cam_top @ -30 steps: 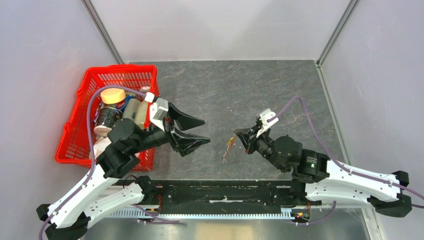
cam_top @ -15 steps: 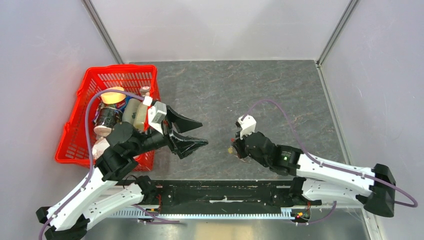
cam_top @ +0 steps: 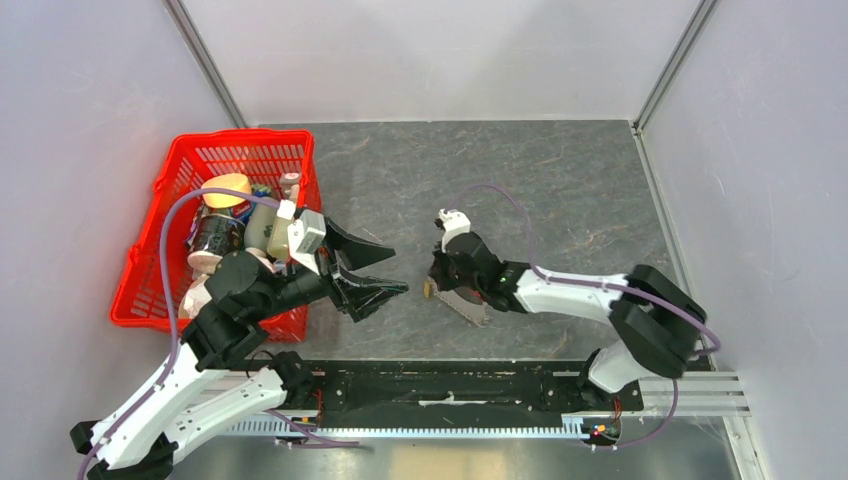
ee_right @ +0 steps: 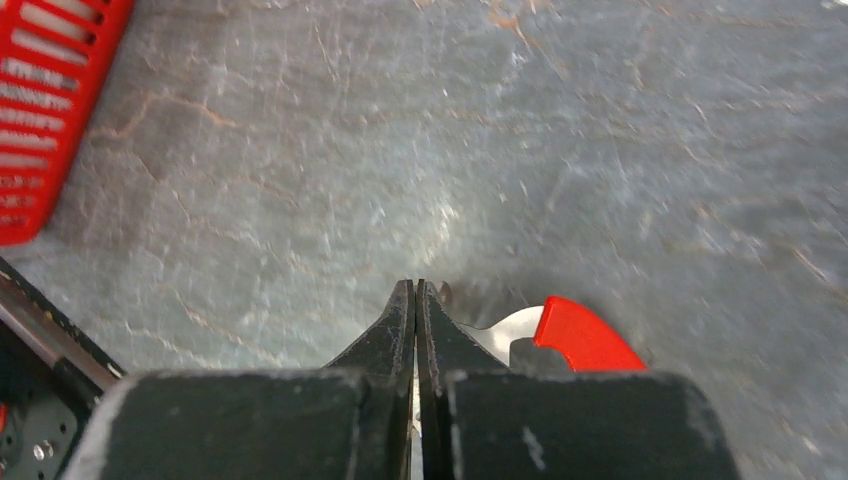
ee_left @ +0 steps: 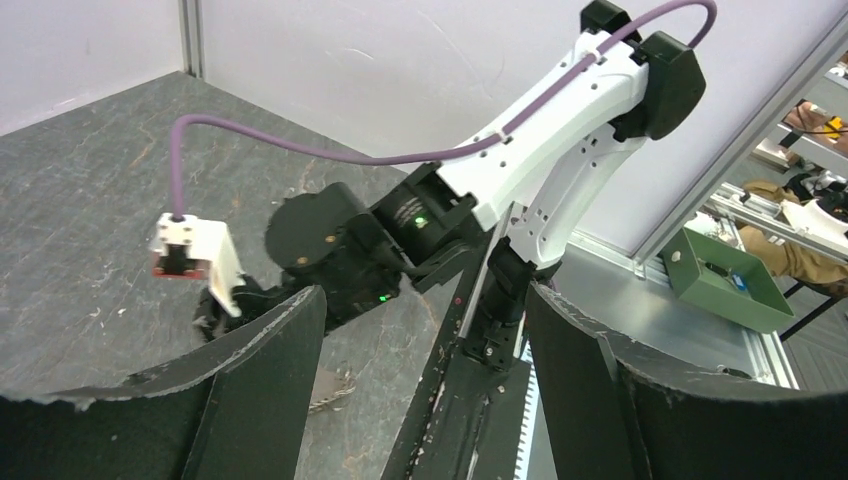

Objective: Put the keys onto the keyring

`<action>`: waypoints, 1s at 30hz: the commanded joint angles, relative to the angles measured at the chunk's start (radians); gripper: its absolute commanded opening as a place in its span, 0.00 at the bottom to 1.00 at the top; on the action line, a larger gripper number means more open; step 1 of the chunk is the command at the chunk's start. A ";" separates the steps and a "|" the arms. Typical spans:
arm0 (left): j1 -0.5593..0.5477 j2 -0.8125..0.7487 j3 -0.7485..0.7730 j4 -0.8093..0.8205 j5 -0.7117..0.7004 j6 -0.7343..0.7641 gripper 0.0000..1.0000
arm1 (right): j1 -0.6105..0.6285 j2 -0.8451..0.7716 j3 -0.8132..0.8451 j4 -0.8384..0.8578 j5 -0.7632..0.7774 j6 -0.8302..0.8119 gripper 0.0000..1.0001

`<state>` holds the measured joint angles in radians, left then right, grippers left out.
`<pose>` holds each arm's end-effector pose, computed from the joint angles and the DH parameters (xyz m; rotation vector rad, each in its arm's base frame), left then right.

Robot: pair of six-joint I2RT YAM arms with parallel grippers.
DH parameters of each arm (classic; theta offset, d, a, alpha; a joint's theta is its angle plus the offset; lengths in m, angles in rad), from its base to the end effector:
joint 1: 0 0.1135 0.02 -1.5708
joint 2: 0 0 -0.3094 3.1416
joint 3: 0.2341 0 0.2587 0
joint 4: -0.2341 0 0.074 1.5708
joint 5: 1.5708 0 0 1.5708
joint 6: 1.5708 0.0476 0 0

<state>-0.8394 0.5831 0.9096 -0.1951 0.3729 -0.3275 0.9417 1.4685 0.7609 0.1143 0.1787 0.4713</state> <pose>0.0526 -0.0846 0.4369 0.7076 1.4001 -1.2053 0.1944 0.2528 0.2358 -0.4140 2.1812 0.6144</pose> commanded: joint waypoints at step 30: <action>-0.003 0.025 0.000 -0.073 -0.089 0.087 0.85 | -0.078 -0.301 0.405 -0.693 0.557 0.019 0.97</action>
<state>-0.8394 0.6056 0.9035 -0.2626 0.3153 -0.2855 0.8665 1.2358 1.1183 -0.4194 0.5468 0.4969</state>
